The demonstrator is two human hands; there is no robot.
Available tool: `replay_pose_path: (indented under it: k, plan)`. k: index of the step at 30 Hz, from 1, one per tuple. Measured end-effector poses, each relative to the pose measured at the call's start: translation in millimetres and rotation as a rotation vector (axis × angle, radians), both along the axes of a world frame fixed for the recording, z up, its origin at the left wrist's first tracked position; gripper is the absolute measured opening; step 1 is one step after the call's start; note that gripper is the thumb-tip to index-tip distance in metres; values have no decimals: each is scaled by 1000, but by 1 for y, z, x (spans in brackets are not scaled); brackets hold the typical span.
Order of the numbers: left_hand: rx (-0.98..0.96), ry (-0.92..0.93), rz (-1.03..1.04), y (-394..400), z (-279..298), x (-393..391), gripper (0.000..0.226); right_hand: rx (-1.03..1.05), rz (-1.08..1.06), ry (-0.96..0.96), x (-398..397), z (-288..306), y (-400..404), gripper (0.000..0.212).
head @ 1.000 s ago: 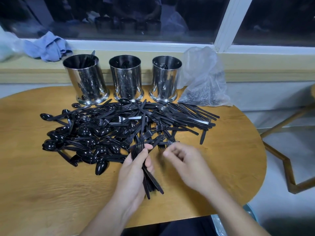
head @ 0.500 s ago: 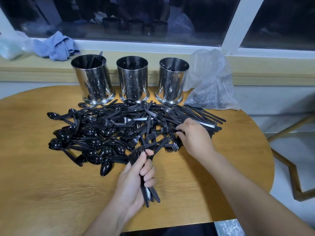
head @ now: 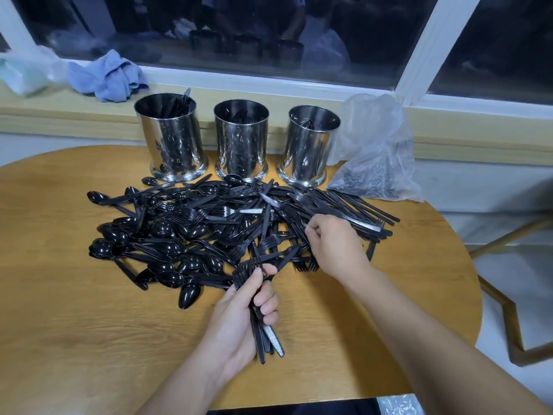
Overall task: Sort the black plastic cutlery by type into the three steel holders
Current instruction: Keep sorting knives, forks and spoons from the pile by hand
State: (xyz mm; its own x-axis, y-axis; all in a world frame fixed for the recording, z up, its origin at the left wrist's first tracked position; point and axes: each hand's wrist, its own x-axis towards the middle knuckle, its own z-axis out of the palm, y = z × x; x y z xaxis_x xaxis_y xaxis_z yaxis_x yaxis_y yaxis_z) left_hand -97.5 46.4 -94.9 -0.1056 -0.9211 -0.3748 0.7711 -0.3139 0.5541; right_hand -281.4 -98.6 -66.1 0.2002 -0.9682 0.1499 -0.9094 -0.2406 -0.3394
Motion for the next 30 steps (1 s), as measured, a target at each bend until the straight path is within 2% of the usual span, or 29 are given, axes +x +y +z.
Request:
replay_pose_path:
  k: [2, 7, 13, 17, 20, 23, 25, 27, 30]
  plan:
    - [-1, -8, 1, 2, 0, 0, 40, -5, -28, 46, 2, -5, -2, 22]
    - [-43, -97, 57, 5, -1, 0, 45, 8, -50, 70, 6, -6, 1, 45]
    - [-42, -287, 87, 9, 9, -7, 52, 15, -34, 197, 12, -1, 1, 35]
    - [-1, -269, 64, 5, 11, -5, 47, -2, -51, 284, 15, 1, 2, 23]
    - [-7, -259, 64, 0, 12, 0, 44, 1, -45, 151, 12, 8, 8, 32]
    - [-38, -309, 66, -12, 10, 6, 53, 79, -4, -153, 10, 25, 20, 42]
    - [-58, -350, 73, -19, 8, 8, 59, 181, 63, -337, 13, 37, 37, 38]
    - [-77, -396, 111, -21, 11, 7, 52, 317, 143, -474, 19, 43, 58, 29]
    - [-148, -438, 136, -16, 20, 6, 53, 439, 245, -497, 30, 41, 86, 33]
